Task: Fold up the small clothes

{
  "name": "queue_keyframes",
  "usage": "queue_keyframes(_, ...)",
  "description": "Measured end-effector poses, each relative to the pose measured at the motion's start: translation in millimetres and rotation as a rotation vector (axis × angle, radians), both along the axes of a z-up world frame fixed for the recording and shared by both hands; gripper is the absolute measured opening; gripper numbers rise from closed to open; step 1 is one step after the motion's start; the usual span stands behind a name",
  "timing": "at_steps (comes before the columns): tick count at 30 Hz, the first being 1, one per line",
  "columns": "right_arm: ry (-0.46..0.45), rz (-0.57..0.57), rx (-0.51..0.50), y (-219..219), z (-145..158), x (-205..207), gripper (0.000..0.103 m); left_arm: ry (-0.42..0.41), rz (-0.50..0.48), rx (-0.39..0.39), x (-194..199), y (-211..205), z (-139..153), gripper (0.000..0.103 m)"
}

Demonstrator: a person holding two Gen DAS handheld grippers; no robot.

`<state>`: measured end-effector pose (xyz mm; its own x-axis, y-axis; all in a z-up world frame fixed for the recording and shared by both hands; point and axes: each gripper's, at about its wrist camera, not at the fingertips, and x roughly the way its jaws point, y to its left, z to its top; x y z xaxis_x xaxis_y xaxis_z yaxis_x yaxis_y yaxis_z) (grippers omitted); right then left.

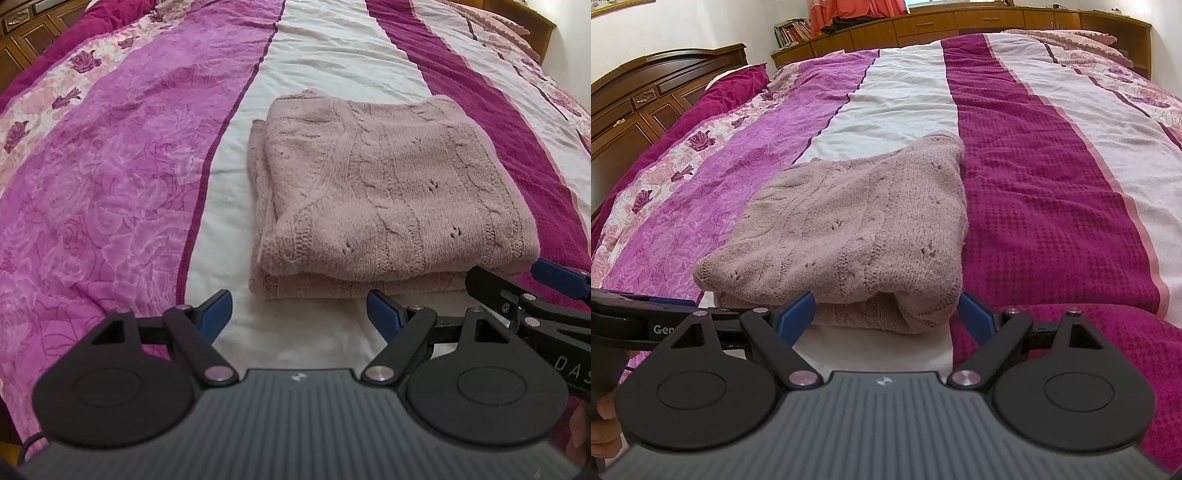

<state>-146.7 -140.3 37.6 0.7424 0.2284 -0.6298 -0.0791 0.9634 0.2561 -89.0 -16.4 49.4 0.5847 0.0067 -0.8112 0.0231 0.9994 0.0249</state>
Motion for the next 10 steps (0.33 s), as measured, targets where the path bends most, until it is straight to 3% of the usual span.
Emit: queue_keyframes(10,0.0,0.0,0.0,0.1,-0.2,-0.1,0.09,0.005,-0.002,-0.001,-0.2,0.0,-1.1,0.081)
